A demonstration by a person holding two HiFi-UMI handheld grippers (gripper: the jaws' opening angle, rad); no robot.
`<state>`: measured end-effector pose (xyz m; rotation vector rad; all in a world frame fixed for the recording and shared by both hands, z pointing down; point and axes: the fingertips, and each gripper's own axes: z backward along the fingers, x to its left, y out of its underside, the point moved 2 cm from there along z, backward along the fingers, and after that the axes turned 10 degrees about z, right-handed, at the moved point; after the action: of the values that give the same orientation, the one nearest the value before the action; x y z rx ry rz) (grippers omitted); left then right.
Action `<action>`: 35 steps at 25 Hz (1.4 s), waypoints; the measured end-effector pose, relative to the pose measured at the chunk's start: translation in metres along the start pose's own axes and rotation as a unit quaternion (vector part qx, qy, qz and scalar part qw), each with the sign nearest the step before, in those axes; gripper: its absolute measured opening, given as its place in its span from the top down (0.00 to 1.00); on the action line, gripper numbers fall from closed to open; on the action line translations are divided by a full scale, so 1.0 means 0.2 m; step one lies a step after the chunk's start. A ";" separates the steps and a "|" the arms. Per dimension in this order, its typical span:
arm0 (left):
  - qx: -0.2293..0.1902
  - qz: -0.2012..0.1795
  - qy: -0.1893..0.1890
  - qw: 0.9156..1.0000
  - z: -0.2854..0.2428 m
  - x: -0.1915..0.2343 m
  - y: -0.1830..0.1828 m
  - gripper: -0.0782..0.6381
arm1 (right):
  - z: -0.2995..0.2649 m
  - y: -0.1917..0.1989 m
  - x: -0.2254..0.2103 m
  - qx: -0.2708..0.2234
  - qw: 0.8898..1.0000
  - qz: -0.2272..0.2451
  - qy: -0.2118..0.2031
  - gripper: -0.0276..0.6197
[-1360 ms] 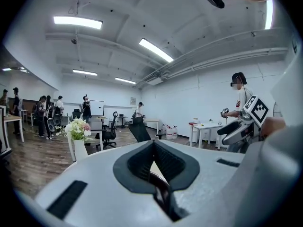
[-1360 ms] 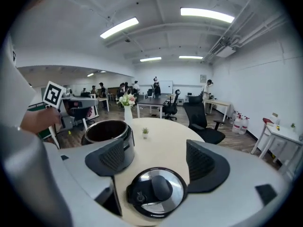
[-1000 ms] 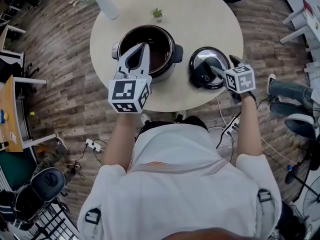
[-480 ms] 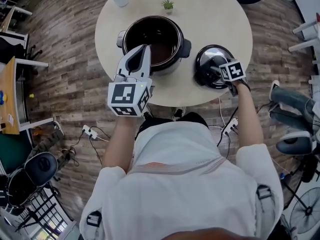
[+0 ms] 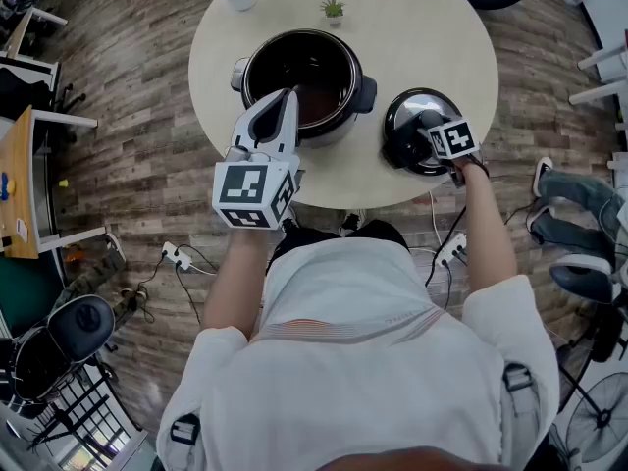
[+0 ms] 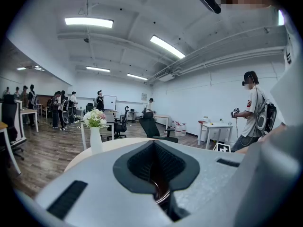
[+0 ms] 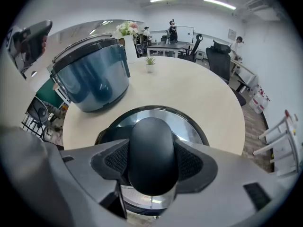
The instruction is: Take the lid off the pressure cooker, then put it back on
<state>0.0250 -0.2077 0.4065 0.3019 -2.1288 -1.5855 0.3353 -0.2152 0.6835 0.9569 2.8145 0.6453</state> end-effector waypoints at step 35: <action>-0.059 0.037 -0.006 0.998 0.21 0.34 -0.13 0.88 | 1.09 -1.07 0.01 -0.066 0.986 0.149 0.024 0.53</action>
<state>-0.0560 -0.2097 0.3888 0.1736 -2.0212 -1.6661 0.2629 -0.2887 0.3950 1.3665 2.6487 0.8855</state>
